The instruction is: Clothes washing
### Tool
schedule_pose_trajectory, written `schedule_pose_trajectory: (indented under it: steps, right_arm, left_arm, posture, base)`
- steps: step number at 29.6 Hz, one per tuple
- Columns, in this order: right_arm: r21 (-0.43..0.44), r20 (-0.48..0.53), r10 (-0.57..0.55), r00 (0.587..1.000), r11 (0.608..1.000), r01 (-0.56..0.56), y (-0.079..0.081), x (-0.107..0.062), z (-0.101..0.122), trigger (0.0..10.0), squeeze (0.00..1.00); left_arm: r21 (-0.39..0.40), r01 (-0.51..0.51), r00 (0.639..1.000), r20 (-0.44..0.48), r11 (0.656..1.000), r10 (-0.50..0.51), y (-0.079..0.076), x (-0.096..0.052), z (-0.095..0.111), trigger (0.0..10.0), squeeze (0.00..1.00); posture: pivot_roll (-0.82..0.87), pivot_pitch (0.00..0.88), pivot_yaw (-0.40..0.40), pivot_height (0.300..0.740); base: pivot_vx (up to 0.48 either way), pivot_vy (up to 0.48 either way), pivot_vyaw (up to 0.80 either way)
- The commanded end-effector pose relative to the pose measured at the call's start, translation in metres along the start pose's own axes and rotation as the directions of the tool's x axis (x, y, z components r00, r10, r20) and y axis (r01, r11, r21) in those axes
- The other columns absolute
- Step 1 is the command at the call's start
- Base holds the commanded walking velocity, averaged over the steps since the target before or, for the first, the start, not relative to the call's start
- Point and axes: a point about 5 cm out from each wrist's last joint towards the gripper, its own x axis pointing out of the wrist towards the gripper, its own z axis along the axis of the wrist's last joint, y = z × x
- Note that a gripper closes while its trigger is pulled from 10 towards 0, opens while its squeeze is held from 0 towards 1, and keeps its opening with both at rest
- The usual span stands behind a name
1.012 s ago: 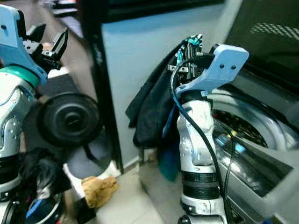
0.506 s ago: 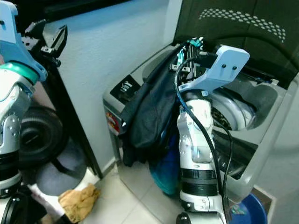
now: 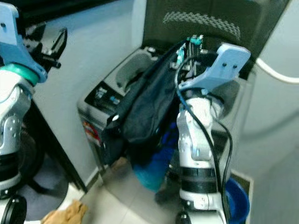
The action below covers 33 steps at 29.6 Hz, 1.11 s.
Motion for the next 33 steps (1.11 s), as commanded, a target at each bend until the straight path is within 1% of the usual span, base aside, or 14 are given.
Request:
schedule_pose_trajectory:
  steps: [1,31,33]
  right_arm:
    - [-0.003,0.024,-0.008,1.000,1.000,0.008,-0.0030,0.0009,0.0048,10.0,0.00]
    - [-0.014,0.018,-0.013,1.000,1.000,0.013,-0.0058,0.0012,0.0041,10.0,0.00]
    - [-0.021,0.017,-0.009,1.000,1.000,0.009,-0.0053,0.0012,0.0036,10.0,0.00]
  left_arm:
    - [0.000,0.009,1.000,-0.002,1.000,-0.009,-0.0024,-0.0003,0.0002,10.0,0.00]
    - [-0.026,-0.001,1.000,-0.004,1.000,0.001,-0.0045,-0.0007,-0.0021,10.0,0.00]
    - [-0.027,-0.001,1.000,-0.005,1.000,0.001,-0.0045,-0.0008,-0.0025,10.0,0.00]
  posture:
    - [0.10,0.000,0.085,0.740]
    - [0.09,0.000,0.075,0.740]
    - [0.09,0.000,0.075,0.740]
  base:
    - [0.000,0.000,-0.80]
    - [0.000,0.000,-0.80]
    - [0.000,0.000,0.00]
